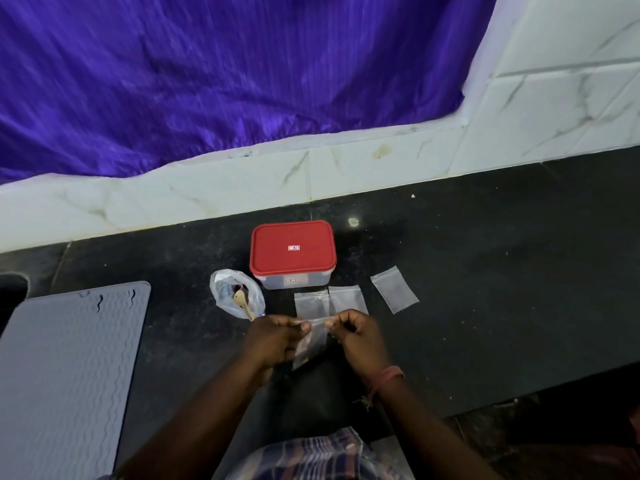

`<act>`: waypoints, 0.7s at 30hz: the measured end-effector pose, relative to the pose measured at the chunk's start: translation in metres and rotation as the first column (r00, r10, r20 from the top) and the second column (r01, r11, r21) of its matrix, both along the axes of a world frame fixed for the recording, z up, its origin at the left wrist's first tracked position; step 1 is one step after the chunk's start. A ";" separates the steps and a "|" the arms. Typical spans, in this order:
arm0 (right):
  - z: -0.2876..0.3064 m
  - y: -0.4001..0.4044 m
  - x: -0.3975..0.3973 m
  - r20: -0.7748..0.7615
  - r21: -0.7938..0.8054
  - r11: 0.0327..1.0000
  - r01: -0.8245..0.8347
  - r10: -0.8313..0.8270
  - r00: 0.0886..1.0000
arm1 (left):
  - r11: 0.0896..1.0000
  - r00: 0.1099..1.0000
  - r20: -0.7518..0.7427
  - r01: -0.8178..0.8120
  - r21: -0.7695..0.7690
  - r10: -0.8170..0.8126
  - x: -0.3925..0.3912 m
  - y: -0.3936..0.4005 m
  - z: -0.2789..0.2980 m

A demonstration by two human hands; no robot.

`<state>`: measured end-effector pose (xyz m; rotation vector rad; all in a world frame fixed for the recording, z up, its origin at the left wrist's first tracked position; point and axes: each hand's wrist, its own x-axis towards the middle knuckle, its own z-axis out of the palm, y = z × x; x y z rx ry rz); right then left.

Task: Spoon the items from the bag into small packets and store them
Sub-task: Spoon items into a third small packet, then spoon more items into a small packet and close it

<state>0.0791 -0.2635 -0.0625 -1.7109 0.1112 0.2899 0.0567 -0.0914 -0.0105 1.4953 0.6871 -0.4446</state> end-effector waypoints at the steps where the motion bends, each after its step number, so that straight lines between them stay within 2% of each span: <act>1: -0.002 -0.002 0.000 -0.009 0.013 1.000 -0.018 0.018 1.000 | 0.998 0.999 -0.036 0.000 -0.062 -0.002 -0.001 -0.001 -0.001; 5: -0.002 -0.007 0.001 -0.067 0.075 0.997 0.011 -0.006 0.998 | 0.993 0.995 -0.094 0.009 -0.120 -0.020 0.003 -0.002 -0.009; 13: 0.000 0.018 0.040 -0.104 -0.149 0.974 0.171 -0.188 0.977 | 0.989 0.988 -0.046 -0.149 0.021 0.150 0.040 -0.012 -0.028; 16: -0.002 0.024 0.051 -0.070 -0.282 0.949 0.140 -0.166 0.984 | 0.970 0.994 -0.010 -0.106 0.221 0.111 0.058 -0.014 -0.036; 18: 0.001 0.022 0.054 -0.014 -0.373 0.922 0.098 -0.112 0.994 | 0.921 0.999 0.018 -0.040 0.387 0.036 0.064 -0.017 -0.037; 21: 0.002 0.006 0.064 0.064 -0.451 0.882 0.140 -0.124 0.990 | 0.891 0.990 0.135 -0.034 0.452 -0.030 0.066 -0.027 -0.031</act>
